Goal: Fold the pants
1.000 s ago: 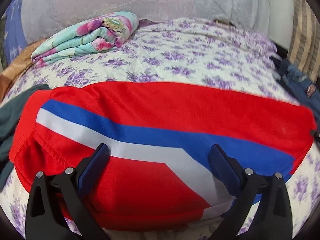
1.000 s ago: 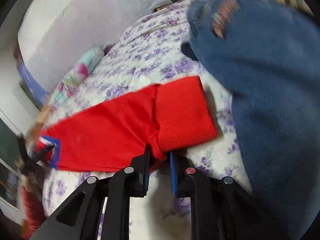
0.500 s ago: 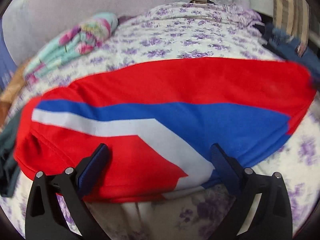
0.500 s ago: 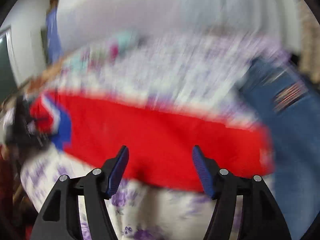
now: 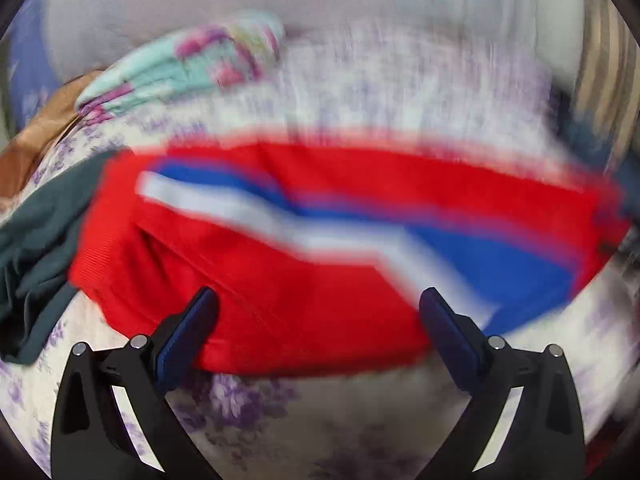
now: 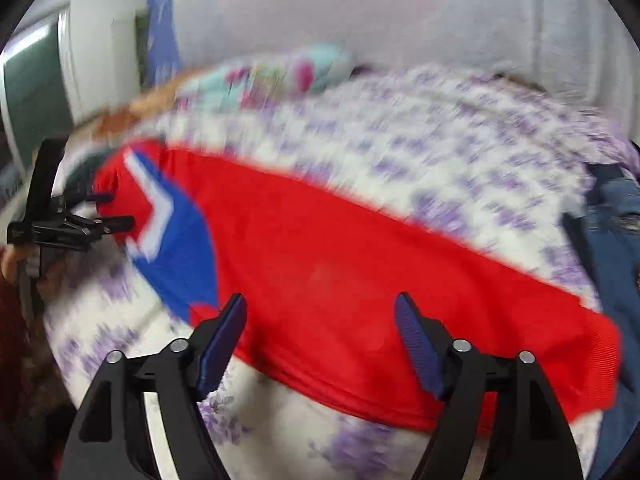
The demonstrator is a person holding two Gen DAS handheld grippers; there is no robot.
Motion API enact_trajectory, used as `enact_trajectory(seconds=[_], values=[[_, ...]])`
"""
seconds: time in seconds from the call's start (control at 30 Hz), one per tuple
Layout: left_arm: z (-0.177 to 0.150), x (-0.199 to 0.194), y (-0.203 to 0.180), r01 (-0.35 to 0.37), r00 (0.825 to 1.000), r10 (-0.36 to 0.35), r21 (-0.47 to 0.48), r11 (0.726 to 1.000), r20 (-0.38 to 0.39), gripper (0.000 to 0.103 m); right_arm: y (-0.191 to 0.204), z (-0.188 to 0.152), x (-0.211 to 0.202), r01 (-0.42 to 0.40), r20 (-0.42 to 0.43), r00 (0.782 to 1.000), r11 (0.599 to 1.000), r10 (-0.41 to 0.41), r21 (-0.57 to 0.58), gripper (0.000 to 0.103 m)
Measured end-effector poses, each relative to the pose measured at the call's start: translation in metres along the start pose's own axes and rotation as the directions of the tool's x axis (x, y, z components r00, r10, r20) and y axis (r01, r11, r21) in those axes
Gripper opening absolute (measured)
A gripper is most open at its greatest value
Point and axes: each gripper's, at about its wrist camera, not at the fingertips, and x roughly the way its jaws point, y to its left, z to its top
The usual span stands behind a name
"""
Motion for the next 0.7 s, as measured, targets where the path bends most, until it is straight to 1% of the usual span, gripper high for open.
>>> enact_trajectory(seconds=[0.03,0.07,0.13,0.2,0.27,0.33,0.37,0.43,0.47,0.53,0.57,0.6,0.63,0.67,0.7], values=[[0.001,-0.004,-0.008,-0.036,0.999,0.036,0.049,0.998,0.01,0.098,0.003,-0.003,0.012,0.003,-0.048,0.999,1.0,-0.004,-0.016,0.082],[0.004,-0.005,-0.012,-0.034,0.999,0.034,0.068,0.997,0.007,0.098,0.005,-0.006,0.014,0.009,-0.043,0.999,1.0,-0.01,-0.023,0.083],[0.004,-0.01,-0.011,-0.028,0.999,0.025,0.094,0.995,0.027,0.098,-0.002,-0.001,0.005,-0.023,-0.046,0.999,1.0,0.024,0.01,0.083],[0.01,-0.023,-0.001,-0.021,0.996,0.015,0.073,0.997,0.088,0.098,-0.009,0.008,-0.004,-0.067,-0.005,0.998,0.997,0.067,0.043,0.083],[0.024,-0.036,0.013,-0.002,0.986,-0.002,0.02,1.0,0.169,0.098,-0.012,0.024,-0.003,-0.099,0.024,0.995,0.993,0.098,0.066,0.083],[0.038,-0.038,0.022,0.0,0.978,0.004,-0.021,1.0,0.207,0.098,-0.003,0.054,0.004,-0.145,0.068,0.988,0.987,0.141,0.067,0.083],[0.047,-0.035,0.029,-0.007,0.976,0.018,-0.053,0.999,0.216,0.098,0.005,0.07,0.009,-0.152,0.092,0.985,0.987,0.148,0.049,0.083],[0.061,-0.019,0.041,-0.018,0.981,0.037,-0.101,0.995,0.19,0.098,0.021,0.097,0.021,-0.157,0.118,0.981,0.987,0.154,0.017,0.082],[0.062,-0.004,0.047,-0.02,0.989,0.038,-0.124,0.992,0.14,0.098,0.031,0.111,0.027,-0.164,0.121,0.979,0.986,0.163,-0.002,0.081],[0.054,0.021,0.05,-0.01,0.998,0.018,-0.125,0.992,0.059,0.098,0.051,0.142,0.046,-0.148,0.117,0.981,0.987,0.154,-0.06,0.081],[0.049,0.033,0.05,0.004,1.0,-0.004,-0.111,0.994,-0.001,0.098,0.057,0.155,0.056,-0.141,0.114,0.982,0.987,0.149,-0.077,0.081],[0.047,0.031,0.049,0.009,1.0,-0.009,-0.115,0.993,0.005,0.098,0.06,0.171,0.071,-0.148,0.102,0.983,0.986,0.155,-0.074,0.079],[0.047,0.025,0.051,0.019,0.999,-0.015,-0.125,0.992,0.035,0.098,0.059,0.181,0.082,-0.169,0.093,0.981,0.984,0.173,-0.049,0.076],[0.046,0.025,0.053,0.031,0.999,-0.027,-0.13,0.991,0.034,0.098,0.058,0.189,0.094,-0.196,0.081,0.977,0.98,0.197,-0.012,0.068],[0.045,0.027,0.055,0.042,0.999,-0.039,-0.139,0.989,0.026,0.098,0.057,0.196,0.11,-0.22,0.052,0.974,0.975,0.218,0.03,0.057]])
